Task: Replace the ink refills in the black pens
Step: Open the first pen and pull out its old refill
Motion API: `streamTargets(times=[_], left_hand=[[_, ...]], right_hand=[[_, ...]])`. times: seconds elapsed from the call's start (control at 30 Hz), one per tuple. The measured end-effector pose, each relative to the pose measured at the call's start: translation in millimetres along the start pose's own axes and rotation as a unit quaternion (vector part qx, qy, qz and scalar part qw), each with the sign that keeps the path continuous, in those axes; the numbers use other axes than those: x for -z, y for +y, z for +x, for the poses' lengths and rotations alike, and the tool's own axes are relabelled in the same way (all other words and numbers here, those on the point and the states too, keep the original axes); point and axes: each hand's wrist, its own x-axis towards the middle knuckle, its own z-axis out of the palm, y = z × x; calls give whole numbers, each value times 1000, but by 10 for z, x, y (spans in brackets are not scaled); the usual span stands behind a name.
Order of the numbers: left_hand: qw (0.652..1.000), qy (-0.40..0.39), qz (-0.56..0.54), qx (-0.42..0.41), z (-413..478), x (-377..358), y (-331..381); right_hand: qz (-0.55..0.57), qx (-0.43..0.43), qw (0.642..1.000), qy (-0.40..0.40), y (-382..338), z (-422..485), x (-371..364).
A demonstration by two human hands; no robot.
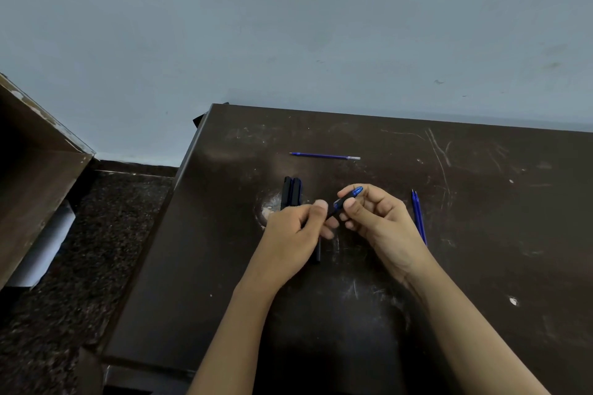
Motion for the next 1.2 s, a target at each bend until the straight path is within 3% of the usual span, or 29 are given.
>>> streamTargets(times=[0.6,1.2], left_hand=[[998,45,40,-36,11,42,-32],[998,23,33,-39,20,25,-29]], right_hand=[[-5,-7,1000,2,8,-5,-20],[-4,-2,1000,2,13,-1,-20]])
